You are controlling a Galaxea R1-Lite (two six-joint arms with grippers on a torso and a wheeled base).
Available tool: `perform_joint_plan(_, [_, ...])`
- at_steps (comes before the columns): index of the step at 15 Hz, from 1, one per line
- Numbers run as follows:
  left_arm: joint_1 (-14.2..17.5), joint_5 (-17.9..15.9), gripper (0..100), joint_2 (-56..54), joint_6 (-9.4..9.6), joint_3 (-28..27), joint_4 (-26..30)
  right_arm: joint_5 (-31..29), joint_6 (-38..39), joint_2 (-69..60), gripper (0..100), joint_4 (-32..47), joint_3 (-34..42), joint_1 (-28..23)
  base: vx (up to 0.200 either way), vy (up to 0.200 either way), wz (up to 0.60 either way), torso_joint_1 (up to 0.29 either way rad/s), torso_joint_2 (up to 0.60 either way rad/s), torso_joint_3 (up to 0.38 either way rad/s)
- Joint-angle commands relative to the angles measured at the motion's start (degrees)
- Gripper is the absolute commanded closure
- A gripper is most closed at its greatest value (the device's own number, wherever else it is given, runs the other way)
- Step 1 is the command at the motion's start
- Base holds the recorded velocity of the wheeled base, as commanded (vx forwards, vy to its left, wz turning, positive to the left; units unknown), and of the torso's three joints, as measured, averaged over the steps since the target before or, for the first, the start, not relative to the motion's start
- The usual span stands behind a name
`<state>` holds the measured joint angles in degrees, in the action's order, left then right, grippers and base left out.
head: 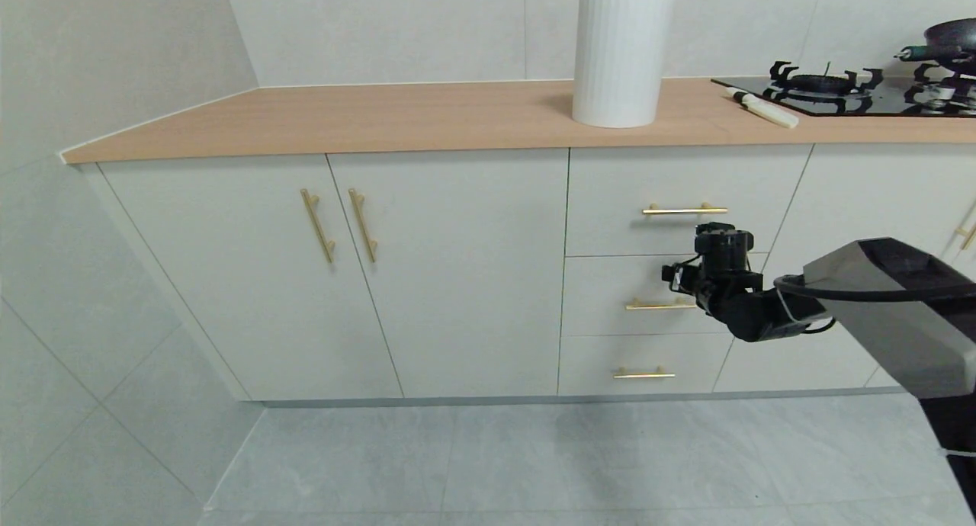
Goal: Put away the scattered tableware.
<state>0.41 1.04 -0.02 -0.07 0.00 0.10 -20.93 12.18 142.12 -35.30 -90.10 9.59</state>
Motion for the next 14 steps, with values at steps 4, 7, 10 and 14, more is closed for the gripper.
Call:
perform_joint_plan(4, [0.0,0.0,0,0.0,-0.01,0.0,0.0,-1.2,-4.4,-38.3,0,-22.5,44.5,0.2,0.0,0.0,0.0,0.0,0.0,0.0])
perform_joint_plan(7, [0.0,0.0,0,0.0,-0.01,0.0,0.0,-3.6,-8.8,-62.8,0,-26.8,65.1,-0.2,0.0,0.0,0.0,0.0,0.0,0.0])
perform_joint_plan(10, [0.0,0.0,0,0.0,-0.01,0.0,0.0,-3.7,-15.7,-84.0,0,-23.1,75.9,-2.9,0.0,0.0,0.0,0.0,0.0,0.0])
perform_joint_plan(14, [0.0,0.0,0,0.0,-0.01,0.0,0.0,0.5,-19.5,-115.7,0,10.0,70.1,-8.2,0.0,0.0,0.0,0.0,0.0,0.0])
